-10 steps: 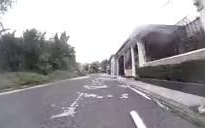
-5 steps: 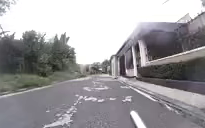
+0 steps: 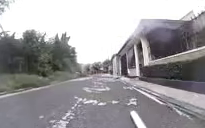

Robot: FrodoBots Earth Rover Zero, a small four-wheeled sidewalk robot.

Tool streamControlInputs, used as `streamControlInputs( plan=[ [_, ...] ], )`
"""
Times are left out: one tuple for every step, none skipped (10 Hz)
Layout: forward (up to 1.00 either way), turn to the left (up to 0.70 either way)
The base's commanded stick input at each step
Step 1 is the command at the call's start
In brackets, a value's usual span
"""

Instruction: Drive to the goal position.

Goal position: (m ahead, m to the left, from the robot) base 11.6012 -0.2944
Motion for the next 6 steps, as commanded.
streamControlInputs(
  plan=[
    [0.50, 0.00],
    [0.50, 0.00],
    [0.50, 0.00],
    [0.50, -0.22],
    [0.50, -0.44],
    [0.50, -0.39]
  ],
)
